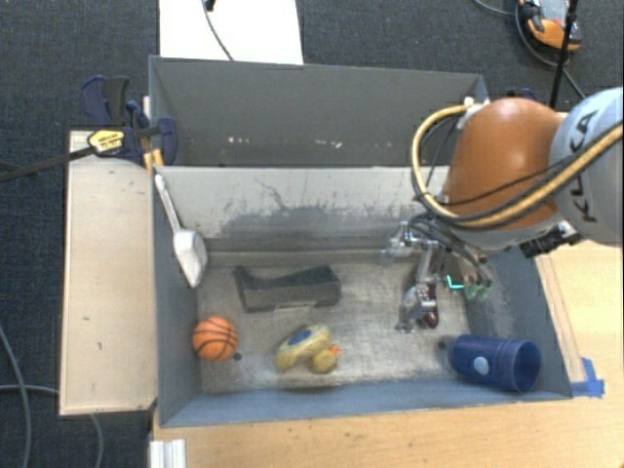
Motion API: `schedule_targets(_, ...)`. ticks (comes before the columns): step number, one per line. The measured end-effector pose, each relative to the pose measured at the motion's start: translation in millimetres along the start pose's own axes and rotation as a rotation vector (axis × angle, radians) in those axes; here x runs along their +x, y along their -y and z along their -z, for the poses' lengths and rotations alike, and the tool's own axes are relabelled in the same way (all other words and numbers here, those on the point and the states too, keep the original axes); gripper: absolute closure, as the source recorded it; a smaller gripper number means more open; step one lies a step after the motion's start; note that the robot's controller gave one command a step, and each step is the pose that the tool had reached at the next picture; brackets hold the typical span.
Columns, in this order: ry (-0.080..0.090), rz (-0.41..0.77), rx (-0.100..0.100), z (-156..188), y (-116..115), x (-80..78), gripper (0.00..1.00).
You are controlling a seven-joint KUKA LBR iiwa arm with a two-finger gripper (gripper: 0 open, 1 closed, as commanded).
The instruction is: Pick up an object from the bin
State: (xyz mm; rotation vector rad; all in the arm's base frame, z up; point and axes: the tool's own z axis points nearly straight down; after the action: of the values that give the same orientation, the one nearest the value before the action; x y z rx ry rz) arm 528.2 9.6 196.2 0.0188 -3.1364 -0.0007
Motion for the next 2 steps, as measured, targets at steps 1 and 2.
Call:
schedule_targets(1,0.008,0.0,0.0,4.1,0.0,-1.7,0.0)
schedule_targets(2,0.012,0.069,-0.002,-7.8,21.4,8.0,0.0)
